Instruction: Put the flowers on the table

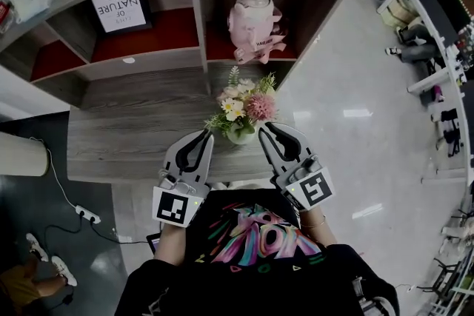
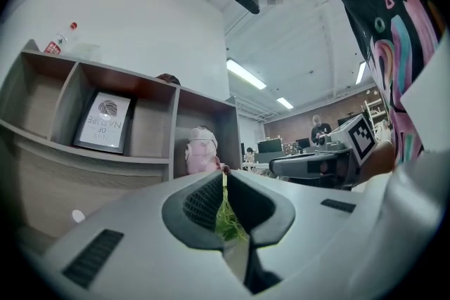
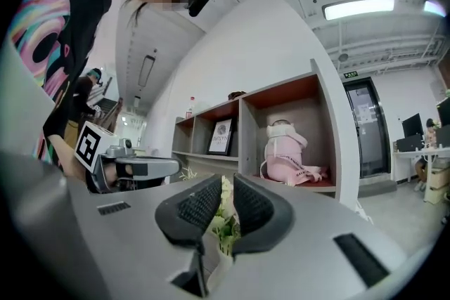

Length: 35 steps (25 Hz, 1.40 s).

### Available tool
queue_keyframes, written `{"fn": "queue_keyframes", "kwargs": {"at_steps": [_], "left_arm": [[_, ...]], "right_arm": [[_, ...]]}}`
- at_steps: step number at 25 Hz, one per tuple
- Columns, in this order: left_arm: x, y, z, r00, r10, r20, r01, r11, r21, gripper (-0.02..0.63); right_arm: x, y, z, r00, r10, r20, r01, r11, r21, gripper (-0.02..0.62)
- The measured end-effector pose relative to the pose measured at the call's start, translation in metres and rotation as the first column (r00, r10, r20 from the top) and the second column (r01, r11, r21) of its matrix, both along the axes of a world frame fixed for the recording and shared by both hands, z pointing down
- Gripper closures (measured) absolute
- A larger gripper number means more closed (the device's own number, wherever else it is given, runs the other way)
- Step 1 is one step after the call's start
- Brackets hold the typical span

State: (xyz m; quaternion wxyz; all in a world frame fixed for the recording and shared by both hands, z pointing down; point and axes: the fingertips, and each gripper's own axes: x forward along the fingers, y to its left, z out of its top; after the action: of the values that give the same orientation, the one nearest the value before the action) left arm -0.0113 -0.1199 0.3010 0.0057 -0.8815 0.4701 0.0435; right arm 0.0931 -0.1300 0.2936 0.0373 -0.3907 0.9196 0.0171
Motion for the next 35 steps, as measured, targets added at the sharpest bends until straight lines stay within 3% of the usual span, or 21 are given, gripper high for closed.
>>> {"fn": "queue_keyframes", "kwargs": {"at_steps": [5, 17, 24, 35], "left_arm": [[0.005, -0.004, -0.004, 1.000, 0.016, -0.001, -0.016, 1.000, 0.017, 0.569], [0.001, -0.015, 0.000, 0.999, 0.017, -0.028, -0.017, 1.000, -0.013, 0.569], [0.002, -0.018, 0.001, 1.000, 0.012, -0.025, -0.013, 1.000, -0.012, 0.569], [-0.001, -0.021, 0.002, 1.000, 0.008, -0.022, -0.008, 1.000, -0.019, 0.569]], "right_arm": [[0.001, -0.005, 0.000, 1.000, -0.004, 0.008, 0.004, 1.000, -0.012, 0.578], [0.006, -0.015, 0.018, 1.000, -0.005, -0.020, 0.003, 0.997, -0.080, 0.580], [0.001, -0.022, 0.006, 1.000, 0.007, 0.017, -0.006, 0.998, -0.062, 0.580], [0.003, -0.021, 0.017, 1.000, 0.003, -0.030, -0.005, 0.997, -0.078, 0.580]]}}
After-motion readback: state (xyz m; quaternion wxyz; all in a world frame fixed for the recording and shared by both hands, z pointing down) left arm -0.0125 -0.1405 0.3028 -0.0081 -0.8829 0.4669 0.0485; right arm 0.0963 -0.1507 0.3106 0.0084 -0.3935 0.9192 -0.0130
